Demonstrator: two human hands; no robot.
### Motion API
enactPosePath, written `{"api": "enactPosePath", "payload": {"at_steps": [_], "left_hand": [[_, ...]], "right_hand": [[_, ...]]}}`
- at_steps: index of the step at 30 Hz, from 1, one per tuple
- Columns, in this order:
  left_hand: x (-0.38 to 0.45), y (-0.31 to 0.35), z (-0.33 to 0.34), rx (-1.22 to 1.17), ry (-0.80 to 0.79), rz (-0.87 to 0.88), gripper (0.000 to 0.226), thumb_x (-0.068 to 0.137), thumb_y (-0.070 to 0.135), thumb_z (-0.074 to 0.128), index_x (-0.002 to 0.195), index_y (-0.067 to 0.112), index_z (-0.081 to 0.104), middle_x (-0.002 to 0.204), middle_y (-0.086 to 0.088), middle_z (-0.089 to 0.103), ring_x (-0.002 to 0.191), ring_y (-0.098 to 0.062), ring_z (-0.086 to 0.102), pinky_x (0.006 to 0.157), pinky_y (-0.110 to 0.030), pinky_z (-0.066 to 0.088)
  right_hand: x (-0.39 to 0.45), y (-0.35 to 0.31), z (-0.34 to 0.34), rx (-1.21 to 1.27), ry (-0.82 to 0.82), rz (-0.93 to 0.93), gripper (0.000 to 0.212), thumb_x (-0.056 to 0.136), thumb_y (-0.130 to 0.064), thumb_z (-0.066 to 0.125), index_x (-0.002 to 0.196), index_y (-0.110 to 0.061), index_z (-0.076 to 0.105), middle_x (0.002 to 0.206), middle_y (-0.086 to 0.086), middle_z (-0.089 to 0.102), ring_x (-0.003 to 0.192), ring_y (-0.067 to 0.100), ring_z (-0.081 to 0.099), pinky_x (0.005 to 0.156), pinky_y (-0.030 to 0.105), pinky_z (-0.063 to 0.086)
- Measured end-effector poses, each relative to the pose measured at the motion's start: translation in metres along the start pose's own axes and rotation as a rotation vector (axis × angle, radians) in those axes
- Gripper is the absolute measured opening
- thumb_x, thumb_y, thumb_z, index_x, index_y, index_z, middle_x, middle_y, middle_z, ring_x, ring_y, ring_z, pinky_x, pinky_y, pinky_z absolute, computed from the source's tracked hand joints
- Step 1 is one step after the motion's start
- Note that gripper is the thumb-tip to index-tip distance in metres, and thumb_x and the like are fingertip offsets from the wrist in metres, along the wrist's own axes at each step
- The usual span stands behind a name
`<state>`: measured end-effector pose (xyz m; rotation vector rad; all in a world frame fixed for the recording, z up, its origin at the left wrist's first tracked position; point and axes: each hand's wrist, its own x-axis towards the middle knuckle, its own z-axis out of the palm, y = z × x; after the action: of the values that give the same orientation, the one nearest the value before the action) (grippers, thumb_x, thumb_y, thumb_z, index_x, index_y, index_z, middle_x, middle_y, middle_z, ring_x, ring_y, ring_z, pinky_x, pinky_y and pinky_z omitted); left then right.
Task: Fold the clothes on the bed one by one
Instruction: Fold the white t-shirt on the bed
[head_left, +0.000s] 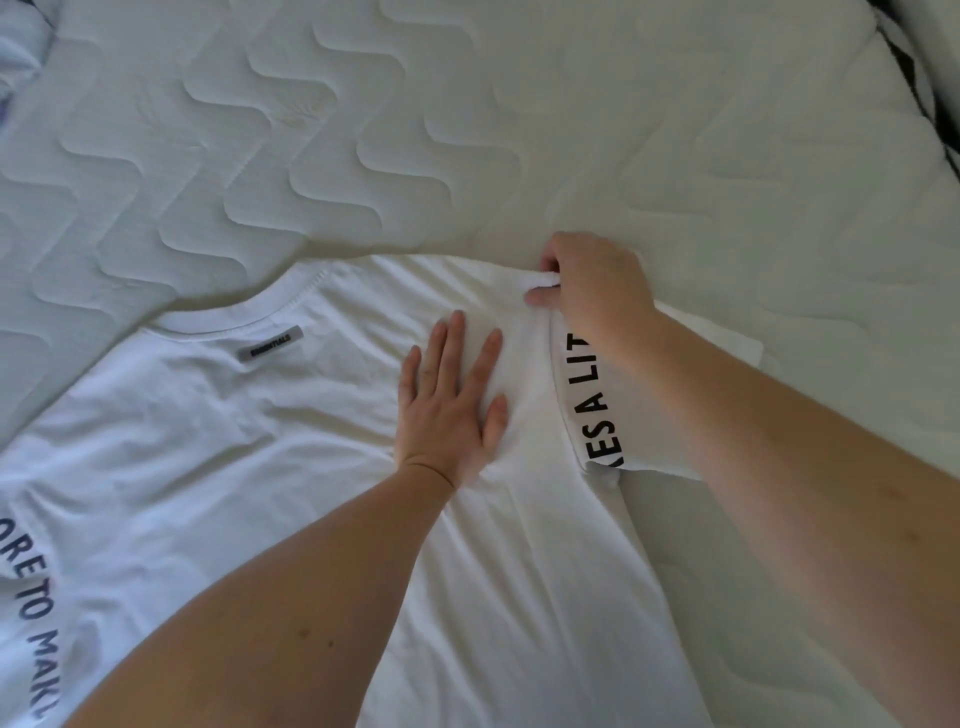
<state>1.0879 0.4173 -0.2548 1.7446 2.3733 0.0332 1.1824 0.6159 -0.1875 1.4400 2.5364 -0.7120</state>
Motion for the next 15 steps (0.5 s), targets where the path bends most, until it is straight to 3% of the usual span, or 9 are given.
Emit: {"api": "enactPosePath", "payload": {"at_steps": [4,7,10,13,15], "left_hand": [[-0.001,-0.001,-0.001,0.001,-0.002,0.0,0.067,0.095,0.052,0.024,0.157,0.032,0.009,0.165,-0.008,0.0,0.152,-0.022,-0.002,0.121,-0.046,0.004],[0.0,0.0,0.0,0.014,-0.004,0.0,0.069,0.095,0.052,0.023,0.157,0.03,0.006,0.165,-0.01,-0.001,0.152,-0.023,-0.004,0.121,-0.046,0.005],[0.0,-0.001,0.001,0.03,-0.02,-0.001,0.069,0.095,0.053,0.021,0.157,0.03,0.003,0.165,-0.011,-0.005,0.152,-0.024,-0.005,0.121,-0.046,0.004],[0.002,-0.002,0.0,0.024,-0.039,-0.003,0.068,0.096,0.055,0.016,0.157,0.031,0.001,0.165,-0.01,-0.007,0.152,-0.024,-0.007,0.121,-0.046,0.003],[0.001,-0.002,0.0,0.015,-0.039,0.0,0.067,0.096,0.054,0.017,0.157,0.031,0.002,0.165,-0.01,-0.007,0.152,-0.024,-0.006,0.121,-0.047,0.005]], "right_hand": [[0.01,0.013,-0.013,0.044,0.056,-0.012,0.028,0.086,-0.037,0.069,0.105,-0.018,0.064,0.106,0.006,0.062,0.101,0.028,0.057,0.082,0.036,0.036],[-0.01,0.017,-0.008,-0.049,0.253,-0.001,0.029,0.093,-0.032,0.059,0.12,-0.021,0.059,0.116,0.003,0.06,0.11,0.027,0.052,0.091,0.036,0.031],[-0.056,0.006,0.01,-0.023,0.428,-0.023,0.045,0.096,-0.031,0.051,0.138,-0.015,0.05,0.134,0.007,0.056,0.126,0.029,0.049,0.104,0.04,0.032],[-0.12,-0.009,0.053,-0.076,0.343,-0.135,0.058,0.098,-0.035,0.043,0.151,-0.013,0.034,0.156,0.008,0.036,0.145,0.026,0.031,0.118,0.046,0.022],[-0.158,-0.001,0.08,-0.146,0.257,-0.15,0.059,0.1,-0.038,0.043,0.153,-0.015,0.031,0.16,0.005,0.026,0.148,0.022,0.024,0.12,0.047,0.02]]}}
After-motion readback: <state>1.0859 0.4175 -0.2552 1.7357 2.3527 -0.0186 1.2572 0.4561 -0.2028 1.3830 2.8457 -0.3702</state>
